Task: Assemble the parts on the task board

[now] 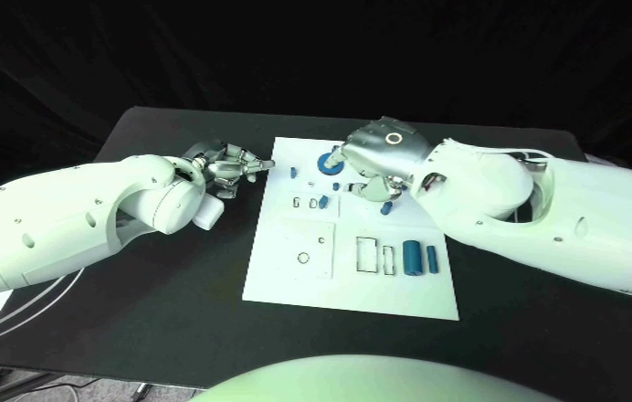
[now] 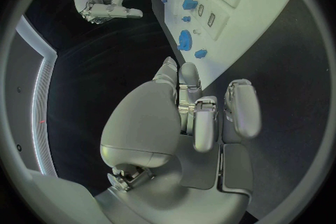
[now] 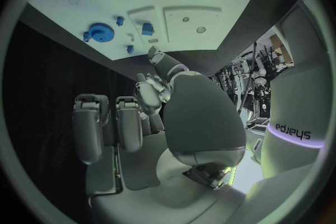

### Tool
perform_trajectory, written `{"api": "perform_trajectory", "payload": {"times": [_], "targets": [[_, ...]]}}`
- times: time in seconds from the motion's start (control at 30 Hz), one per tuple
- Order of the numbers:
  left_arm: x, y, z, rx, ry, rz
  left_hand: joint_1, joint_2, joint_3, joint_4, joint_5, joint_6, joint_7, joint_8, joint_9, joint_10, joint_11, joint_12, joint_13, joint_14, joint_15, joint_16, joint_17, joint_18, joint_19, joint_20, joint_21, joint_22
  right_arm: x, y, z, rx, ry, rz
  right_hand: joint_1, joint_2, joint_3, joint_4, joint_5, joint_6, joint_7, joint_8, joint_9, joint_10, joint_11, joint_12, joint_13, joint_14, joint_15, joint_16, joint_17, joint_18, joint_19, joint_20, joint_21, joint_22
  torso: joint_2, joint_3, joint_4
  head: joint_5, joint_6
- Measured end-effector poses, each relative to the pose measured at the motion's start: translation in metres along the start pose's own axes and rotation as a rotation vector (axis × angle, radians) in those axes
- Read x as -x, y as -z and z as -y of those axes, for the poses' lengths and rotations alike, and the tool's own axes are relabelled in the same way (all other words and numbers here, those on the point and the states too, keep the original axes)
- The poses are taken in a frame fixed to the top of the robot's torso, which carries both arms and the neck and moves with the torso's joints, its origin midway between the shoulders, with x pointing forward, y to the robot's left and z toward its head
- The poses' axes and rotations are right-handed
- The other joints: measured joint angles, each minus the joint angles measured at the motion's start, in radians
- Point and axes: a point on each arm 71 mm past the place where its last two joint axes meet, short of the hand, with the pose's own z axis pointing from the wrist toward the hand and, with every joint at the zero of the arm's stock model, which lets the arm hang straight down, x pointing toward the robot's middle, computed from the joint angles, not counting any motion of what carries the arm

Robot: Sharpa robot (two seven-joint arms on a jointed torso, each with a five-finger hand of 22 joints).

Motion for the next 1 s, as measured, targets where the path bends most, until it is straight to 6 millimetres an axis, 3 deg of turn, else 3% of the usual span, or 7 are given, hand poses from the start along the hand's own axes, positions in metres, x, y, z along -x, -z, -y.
{"api": "perform_trajectory", "payload": {"times": [0.17,0.2,0.37,0.53,0.6,0.73,1.0], "targets": [[-0.007,0.0,0.009,-0.025,-0.016,-0.05,-0.023,0.03,-0.033,0.028,0.0,-0.073,0.048,-0.069,-0.042,-0.07,0.041,-0.031,-0.018,0.001,0.042,-0.038,0.0,0.003,-0.059,0.032,-0.085,-0.093,0.02,0.019,0.035,-0.118,-0.174,0.094,-0.007,0.021,0.024,0.028,0.033,0.049,-0.001,0.019,0.008,-0.017,0.001,-0.053,-0.033,0.0,0.0,-0.036,0.0,0.0,-0.004,0.004,-0.032,0.0,-0.003,-0.0012,-0.0051,-0.003,0.006],[-0.009,0.0,0.016,-0.033,-0.033,-0.078,-0.049,0.034,-0.047,0.048,0.0,-0.084,0.057,-0.079,-0.049,-0.091,0.05,-0.04,-0.023,0.001,0.05,-0.069,0.0,0.022,-0.09,0.039,-0.129,-0.142,0.023,0.023,0.044,-0.148,-0.217,0.105,-0.011,0.025,0.025,0.032,0.034,0.051,-0.002,0.019,0.008,-0.022,0.0,-0.063,-0.039,0.0,0.0,-0.037,0.0,0.0,-0.004,0.004,-0.034,0.0,-0.005,-0.0017,-0.007,-0.004,0.008],[-0.016,-0.003,0.049,-0.055,-0.176,-0.19,-0.144,0.046,-0.108,0.099,-0.027,-0.098,0.066,-0.087,-0.059,-0.133,0.065,-0.054,-0.035,0.0,0.06,-0.159,0.0,0.04,-0.171,0.057,-0.257,-0.272,0.024,0.045,0.081,-0.301,-0.474,0.133,-0.015,0.029,0.024,0.052,0.069,0.061,-0.004,0.023,0.008,-0.03,-0.002,-0.078,-0.05,0.0,0.0,-0.042,0.0,0.0,-0.004,0.004,-0.04,0.0,-0.012,-0.0046,-0.0179,-0.003,0.013],[-0.025,-0.015,0.061,-0.007,-0.37,-0.243,-0.131,0.058,-0.141,0.096,-0.027,-0.035,0.04,-0.052,-0.053,-0.075,0.04,0.011,-0.008,0.001,0.046,-0.062,0.0,0.04,-0.076,0.045,-0.134,-0.137,0.024,0.06,0.097,-0.37,-0.63,0.163,-0.015,0.029,0.027,0.058,0.133,0.065,-0.007,0.023,0.008,-0.03,-0.002,-0.075,-0.052,0.0,0.0,-0.049,0.0,0.0,-0.004,0.004,-0.046,0.0,-0.017,-0.003,-0.034,0.003,0.018],[-0.029,-0.019,0.066,0.013,-0.449,-0.256,-0.132,0.058,-0.155,0.097,-0.027,-0.021,0.029,-0.046,-0.049,-0.059,0.028,0.039,0.009,0.0,0.042,-0.024,0.0,0.022,-0.039,0.037,-0.08,-0.078,0.024,0.064,0.101,-0.387,-0.67,0.177,-0.015,0.029,0.024,0.06,0.133,0.065,-0.007,0.023,0.008,-0.03,-0.002,-0.075,-0.052,0.0,0.0,-0.049,0.0,0.0,-0.004,0.004,-0.046,0.0,-0.018,-0.0023,-0.038,0.003,0.02],[-0.039,-0.028,0.074,0.047,-0.584,-0.274,-0.136,0.062,-0.184,0.098,-0.027,0.006,0.013,-0.032,-0.039,0.022,0.015,0.176,0.164,0.0,0.031,0.0,0.0,0.016,0.001,0.021,-0.014,-0.006,0.023,0.069,0.105,-0.403,-0.717,0.198,-0.015,0.029,0.024,0.06,0.141,0.065,-0.007,0.023,0.008,-0.03,-0.002,-0.075,-0.052,0.0,0.0,-0.049,0.0,0.0,-0.004,0.004,-0.046,0.0,-0.02,-0.0017,-0.0455,0.005,0.022],[-0.063,-0.044,0.09,0.092,-0.78,-0.307,-0.146,0.073,-0.21,0.099,-0.027,0.011,0.008,-0.032,-0.034,0.051,0.01,0.253,0.258,0.0,0.024,0.0,0.0,0.004,0.012,0.017,0.006,0.02,0.022,0.069,0.108,-0.412,-0.756,0.227,-0.015,0.029,0.024,0.06,0.141,0.064,-0.007,0.023,0.007,-0.033,-0.005,-0.075,-0.053,0.0,0.0,-0.049,0.0,0.0,-0.004,0.003,-0.046,0.0,-0.021,-0.0005,-0.0491,0.005,0.025]]}}
